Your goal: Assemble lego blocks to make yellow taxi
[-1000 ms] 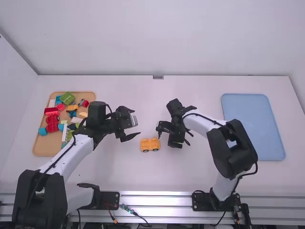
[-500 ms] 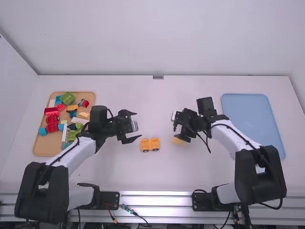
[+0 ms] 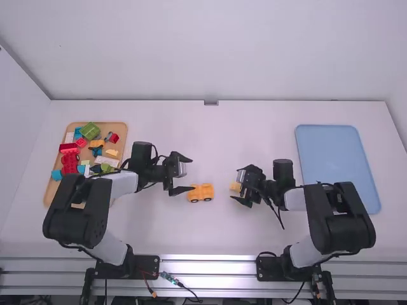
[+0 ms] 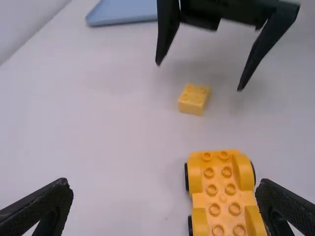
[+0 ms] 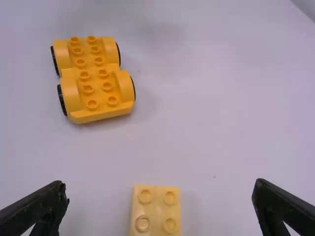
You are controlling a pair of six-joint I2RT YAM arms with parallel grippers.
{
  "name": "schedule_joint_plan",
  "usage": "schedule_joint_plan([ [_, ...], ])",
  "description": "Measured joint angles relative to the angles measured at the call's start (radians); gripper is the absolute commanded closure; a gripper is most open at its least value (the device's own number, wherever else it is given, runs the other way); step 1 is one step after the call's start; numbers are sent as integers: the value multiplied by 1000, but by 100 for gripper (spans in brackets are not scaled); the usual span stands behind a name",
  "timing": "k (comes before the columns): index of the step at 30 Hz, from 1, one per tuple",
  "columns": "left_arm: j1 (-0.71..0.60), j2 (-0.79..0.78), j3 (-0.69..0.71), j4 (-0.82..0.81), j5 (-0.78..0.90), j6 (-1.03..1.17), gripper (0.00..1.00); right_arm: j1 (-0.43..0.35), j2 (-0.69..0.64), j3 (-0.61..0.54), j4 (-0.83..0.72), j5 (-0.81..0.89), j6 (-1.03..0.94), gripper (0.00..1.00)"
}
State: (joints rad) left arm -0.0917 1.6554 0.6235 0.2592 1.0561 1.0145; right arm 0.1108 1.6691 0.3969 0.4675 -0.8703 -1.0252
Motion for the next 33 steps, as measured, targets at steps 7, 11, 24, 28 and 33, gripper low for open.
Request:
schedule_joint_plan([
  [7, -18, -32, -20, 19, -14, -23, 1, 14, 6, 0, 0, 54, 26, 1],
  [11, -57, -63, -92, 115, -95, -105, 1, 26, 6, 9, 0, 119, 58, 1],
  [24, -89, -73, -376, 596, -196, -237, 1, 44, 6, 20, -27, 111, 76, 1],
  [28, -89, -73, -409, 581, -193, -239, 1, 46, 6, 20, -57, 109, 50, 1],
  [33, -89, -61, -332, 394, -176, -217, 1, 34, 6, 21, -79, 80, 1, 0],
])
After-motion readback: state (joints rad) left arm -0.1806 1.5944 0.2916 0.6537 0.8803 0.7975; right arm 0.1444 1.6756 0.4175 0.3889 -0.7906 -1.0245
